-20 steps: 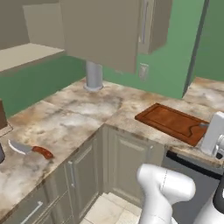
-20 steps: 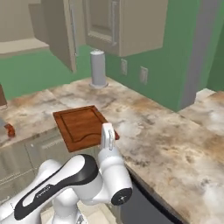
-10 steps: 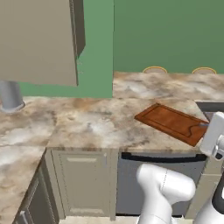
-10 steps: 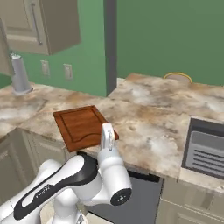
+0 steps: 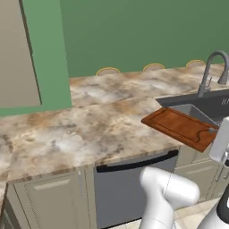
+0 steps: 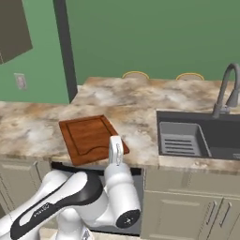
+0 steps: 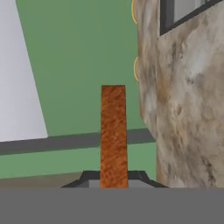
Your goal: Move the cutting board and knife to the sink. Then move spray from the cabinet to the counter.
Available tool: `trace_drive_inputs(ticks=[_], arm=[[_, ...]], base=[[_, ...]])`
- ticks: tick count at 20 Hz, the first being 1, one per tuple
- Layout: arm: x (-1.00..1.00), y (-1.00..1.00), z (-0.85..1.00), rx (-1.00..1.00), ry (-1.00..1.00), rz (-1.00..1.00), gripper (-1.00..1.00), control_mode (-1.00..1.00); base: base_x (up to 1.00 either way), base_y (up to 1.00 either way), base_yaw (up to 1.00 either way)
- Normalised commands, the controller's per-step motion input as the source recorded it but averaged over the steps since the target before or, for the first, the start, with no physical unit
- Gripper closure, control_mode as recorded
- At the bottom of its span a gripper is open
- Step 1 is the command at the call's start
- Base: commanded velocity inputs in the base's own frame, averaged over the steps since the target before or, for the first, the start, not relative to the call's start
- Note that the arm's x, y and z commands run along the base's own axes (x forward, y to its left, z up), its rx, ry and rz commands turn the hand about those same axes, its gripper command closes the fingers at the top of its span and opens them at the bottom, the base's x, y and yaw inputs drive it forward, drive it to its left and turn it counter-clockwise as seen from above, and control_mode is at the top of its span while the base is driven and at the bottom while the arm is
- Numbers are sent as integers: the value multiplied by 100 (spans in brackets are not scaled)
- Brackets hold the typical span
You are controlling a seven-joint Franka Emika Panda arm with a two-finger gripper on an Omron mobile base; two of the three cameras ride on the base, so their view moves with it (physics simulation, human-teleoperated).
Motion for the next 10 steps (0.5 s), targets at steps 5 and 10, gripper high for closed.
trace_drive_inputs(ticks=[5,10], arm=[[0,0,0,0,0,0,100,100],[0,0,0,0,0,0,100,100]], base=[[10,-53,-4],[13,-70,-3]])
